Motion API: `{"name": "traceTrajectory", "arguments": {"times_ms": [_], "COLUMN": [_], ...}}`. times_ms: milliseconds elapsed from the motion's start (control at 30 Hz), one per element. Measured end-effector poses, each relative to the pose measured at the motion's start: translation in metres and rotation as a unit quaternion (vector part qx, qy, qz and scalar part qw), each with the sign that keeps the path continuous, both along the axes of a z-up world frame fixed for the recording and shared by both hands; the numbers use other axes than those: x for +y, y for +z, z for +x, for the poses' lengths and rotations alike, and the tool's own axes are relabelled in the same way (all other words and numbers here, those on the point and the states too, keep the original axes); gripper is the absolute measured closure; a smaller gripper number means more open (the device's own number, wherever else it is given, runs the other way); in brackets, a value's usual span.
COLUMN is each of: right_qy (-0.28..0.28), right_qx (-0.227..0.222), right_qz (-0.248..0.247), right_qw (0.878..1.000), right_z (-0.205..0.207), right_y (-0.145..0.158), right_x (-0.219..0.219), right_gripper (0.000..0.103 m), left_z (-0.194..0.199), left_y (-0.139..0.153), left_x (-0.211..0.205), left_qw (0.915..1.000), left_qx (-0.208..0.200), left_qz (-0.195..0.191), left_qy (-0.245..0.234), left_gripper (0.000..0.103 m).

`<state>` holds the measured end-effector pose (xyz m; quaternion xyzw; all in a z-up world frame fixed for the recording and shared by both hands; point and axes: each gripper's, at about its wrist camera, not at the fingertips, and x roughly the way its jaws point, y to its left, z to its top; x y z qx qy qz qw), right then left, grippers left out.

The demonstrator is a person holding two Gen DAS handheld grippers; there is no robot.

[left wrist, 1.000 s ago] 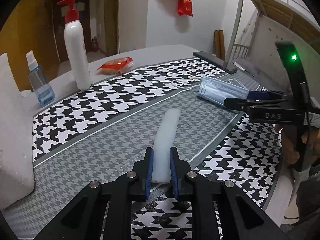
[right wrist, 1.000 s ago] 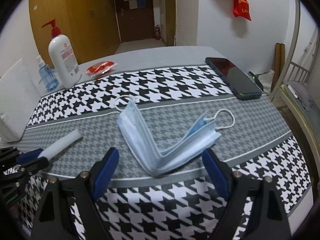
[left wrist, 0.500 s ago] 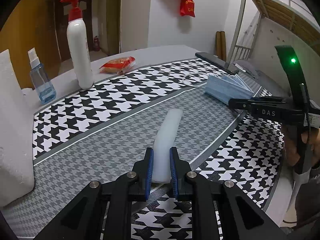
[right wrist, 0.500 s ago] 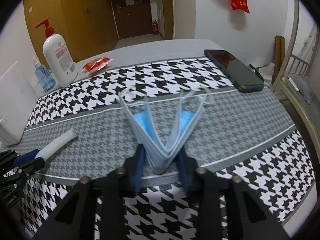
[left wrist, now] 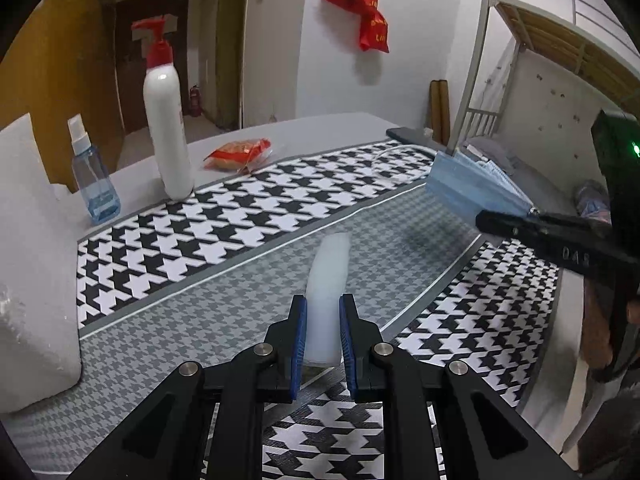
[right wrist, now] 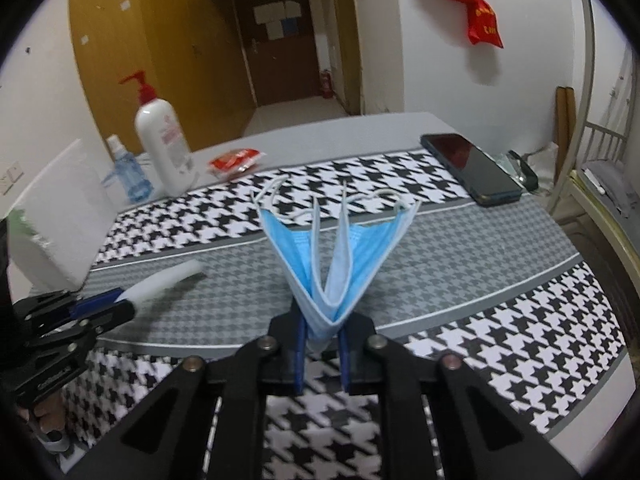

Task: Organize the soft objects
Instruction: 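Lift the blue mask with the right tool and carry it over the foam box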

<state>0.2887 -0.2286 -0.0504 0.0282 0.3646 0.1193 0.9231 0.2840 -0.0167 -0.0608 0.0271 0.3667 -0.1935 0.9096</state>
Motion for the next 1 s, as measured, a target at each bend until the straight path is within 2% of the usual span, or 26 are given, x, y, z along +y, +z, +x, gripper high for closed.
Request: {"name": "traceTrajectory", "arguments": {"times_ms": [200, 367, 733, 1000], "right_qy": [0.015, 0.019, 0.028, 0.045], "right_qx": [-0.021, -0.025, -0.061, -0.088], "right_qz": [0.010, 0.015, 0.020, 0.018], "right_qw": [1.000, 0.999, 0.998, 0.995], "right_z": [-0.016, -0.023, -0.047, -0.060], "right_y": [0.008, 0.011, 0.033, 0.051], "right_x": [0.005, 0.002, 0.002, 0.010], "right_gripper": [0.086, 0.086, 0.086, 0.086], "left_z": [-0.018, -0.034, -0.060, -0.072], "left_y": [0.020, 0.032, 0.049, 0.068], "left_x": [-0.009, -0.012, -0.011, 0.007], "left_qw": [0.9992, 0.9984, 0.9963, 0.9936], "left_qx": [-0.036, -0.055, -0.081, -0.101], "left_qz": [0.016, 0.013, 0.023, 0.009], "left_qy": [-0.002, 0.003, 0.018, 0.050], "left_gripper": [0.085, 0.085, 0.085, 0.085]}}
